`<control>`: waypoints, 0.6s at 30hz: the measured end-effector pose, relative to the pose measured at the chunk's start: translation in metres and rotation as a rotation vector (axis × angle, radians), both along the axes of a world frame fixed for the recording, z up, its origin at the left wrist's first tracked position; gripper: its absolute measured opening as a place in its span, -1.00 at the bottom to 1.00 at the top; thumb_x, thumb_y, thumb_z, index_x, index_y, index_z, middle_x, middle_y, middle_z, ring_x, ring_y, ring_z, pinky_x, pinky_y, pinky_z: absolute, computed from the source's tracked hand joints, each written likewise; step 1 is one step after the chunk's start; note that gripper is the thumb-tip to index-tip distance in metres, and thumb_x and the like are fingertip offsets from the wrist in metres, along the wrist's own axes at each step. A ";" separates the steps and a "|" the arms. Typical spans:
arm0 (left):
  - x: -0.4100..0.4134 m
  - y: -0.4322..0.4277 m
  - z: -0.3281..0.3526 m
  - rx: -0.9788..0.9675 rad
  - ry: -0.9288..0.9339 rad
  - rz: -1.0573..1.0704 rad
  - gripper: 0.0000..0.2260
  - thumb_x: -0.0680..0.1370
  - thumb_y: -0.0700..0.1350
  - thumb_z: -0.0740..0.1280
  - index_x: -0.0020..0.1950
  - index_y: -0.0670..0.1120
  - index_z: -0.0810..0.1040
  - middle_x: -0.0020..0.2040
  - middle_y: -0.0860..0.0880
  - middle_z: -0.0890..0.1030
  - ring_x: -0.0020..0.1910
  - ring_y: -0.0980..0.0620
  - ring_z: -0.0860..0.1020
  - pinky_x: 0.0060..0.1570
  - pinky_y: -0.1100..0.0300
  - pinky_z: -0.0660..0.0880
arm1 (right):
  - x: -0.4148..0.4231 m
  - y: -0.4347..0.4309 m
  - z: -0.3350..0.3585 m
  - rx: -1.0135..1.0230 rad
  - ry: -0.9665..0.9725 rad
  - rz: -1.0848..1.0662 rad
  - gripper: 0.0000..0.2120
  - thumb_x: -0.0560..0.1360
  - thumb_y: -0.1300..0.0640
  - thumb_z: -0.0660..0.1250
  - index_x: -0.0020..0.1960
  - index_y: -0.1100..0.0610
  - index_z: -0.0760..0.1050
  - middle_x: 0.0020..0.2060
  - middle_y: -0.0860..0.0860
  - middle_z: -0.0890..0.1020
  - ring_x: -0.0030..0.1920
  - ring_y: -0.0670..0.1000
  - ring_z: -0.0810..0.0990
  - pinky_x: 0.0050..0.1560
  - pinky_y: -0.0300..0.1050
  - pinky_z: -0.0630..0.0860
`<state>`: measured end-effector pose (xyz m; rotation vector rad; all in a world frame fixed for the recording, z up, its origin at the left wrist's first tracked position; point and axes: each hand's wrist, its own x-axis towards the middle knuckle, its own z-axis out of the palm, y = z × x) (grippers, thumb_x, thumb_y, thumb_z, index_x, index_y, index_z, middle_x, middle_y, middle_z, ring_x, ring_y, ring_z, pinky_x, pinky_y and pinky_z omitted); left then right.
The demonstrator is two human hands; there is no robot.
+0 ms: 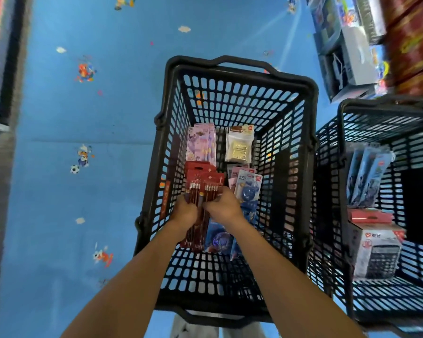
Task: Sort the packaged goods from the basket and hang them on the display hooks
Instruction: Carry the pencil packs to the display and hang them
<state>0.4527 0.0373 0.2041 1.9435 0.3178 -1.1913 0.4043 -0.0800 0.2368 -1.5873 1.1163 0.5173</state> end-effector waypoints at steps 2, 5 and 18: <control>0.001 -0.002 0.001 0.011 0.048 0.067 -0.79 0.56 -0.04 0.25 0.03 -0.09 0.63 -0.10 -0.20 0.67 -0.04 -0.25 0.65 -0.03 -0.08 0.59 | 0.000 0.001 -0.002 -0.054 0.026 0.018 -0.81 0.45 0.19 0.44 -0.01 0.06 0.47 -0.12 0.05 0.59 -0.05 0.09 0.60 -0.14 -0.13 0.50; 0.003 -0.002 0.000 -0.002 0.106 0.192 -0.67 0.45 0.00 0.19 0.02 -0.17 0.61 -0.11 -0.23 0.64 -0.06 -0.23 0.63 -0.03 -0.09 0.54 | 0.000 0.001 -0.005 -0.155 0.038 0.047 -0.80 0.47 0.16 0.45 0.01 0.05 0.46 0.12 0.09 0.43 0.08 0.02 0.39 0.04 -0.18 0.42; 0.004 -0.007 0.017 -0.005 0.155 0.200 -0.75 0.45 -0.21 0.23 0.08 -0.14 0.59 -0.06 -0.17 0.67 -0.07 -0.15 0.63 -0.13 0.09 0.50 | 0.008 0.001 -0.014 -0.031 0.020 -0.091 -0.49 0.37 0.07 0.59 0.13 0.06 0.34 -0.06 -0.05 0.59 -0.02 0.01 0.59 0.00 -0.04 0.56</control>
